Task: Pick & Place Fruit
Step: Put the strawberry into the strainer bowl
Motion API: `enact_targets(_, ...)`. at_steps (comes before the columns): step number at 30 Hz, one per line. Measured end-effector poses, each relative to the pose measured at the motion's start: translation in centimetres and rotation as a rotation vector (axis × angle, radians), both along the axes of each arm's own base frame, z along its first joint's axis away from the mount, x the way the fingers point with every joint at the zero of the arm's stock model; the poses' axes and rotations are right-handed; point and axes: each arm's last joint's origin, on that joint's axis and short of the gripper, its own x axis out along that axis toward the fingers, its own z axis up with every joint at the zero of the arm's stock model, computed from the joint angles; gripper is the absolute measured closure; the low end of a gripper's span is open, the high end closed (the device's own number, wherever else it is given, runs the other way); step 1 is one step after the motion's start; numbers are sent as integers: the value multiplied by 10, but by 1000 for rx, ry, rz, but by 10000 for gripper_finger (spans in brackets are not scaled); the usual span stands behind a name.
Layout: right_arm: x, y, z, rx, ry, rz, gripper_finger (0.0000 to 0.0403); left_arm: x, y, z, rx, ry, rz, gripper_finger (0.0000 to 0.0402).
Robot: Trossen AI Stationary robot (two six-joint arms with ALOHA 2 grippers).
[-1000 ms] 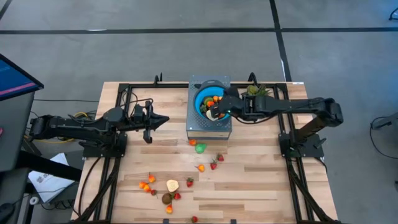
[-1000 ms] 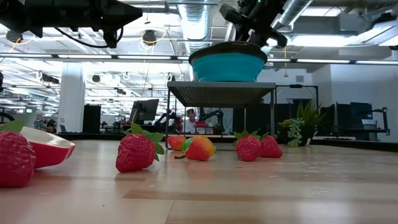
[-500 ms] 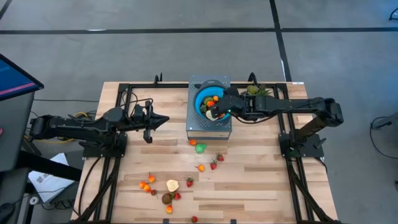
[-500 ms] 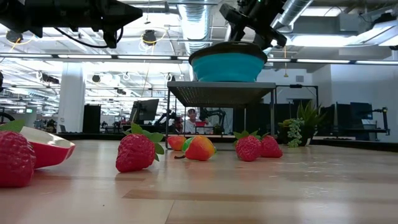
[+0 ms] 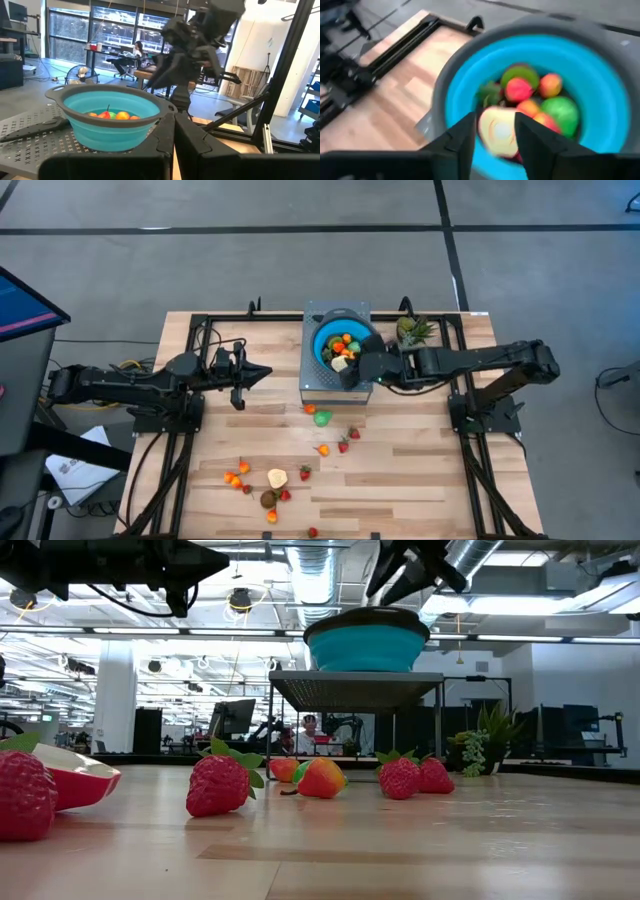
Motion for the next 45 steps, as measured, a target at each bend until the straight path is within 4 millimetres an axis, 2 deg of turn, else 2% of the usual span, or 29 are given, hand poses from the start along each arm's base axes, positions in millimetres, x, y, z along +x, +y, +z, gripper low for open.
enact_targets(5, -5, 21, 6, 6, -32, 70, 322, 0, 0, 0, 0, 0, 0, 400)
enact_targets(11, -10, 49, 8, 57, -82, 123, 343, 0, 0, 0, 0, 0, 0, 400)
enact_targets(26, -27, 109, 5, 207, -150, 213, 347, 0, 0, 0, 0, 0, 0, 400)
enact_targets(36, -45, 144, 5, 376, -220, 207, 347, 0, 0, 0, 0, 0, 0, 400)
enact_targets(42, -50, 164, -5, 396, -182, 235, 347, 0, 0, 0, -3, 0, -1, 400)
enact_targets(45, -57, 172, -16, 370, -84, 274, 347, 0, 0, 0, -3, 0, -1, 400)
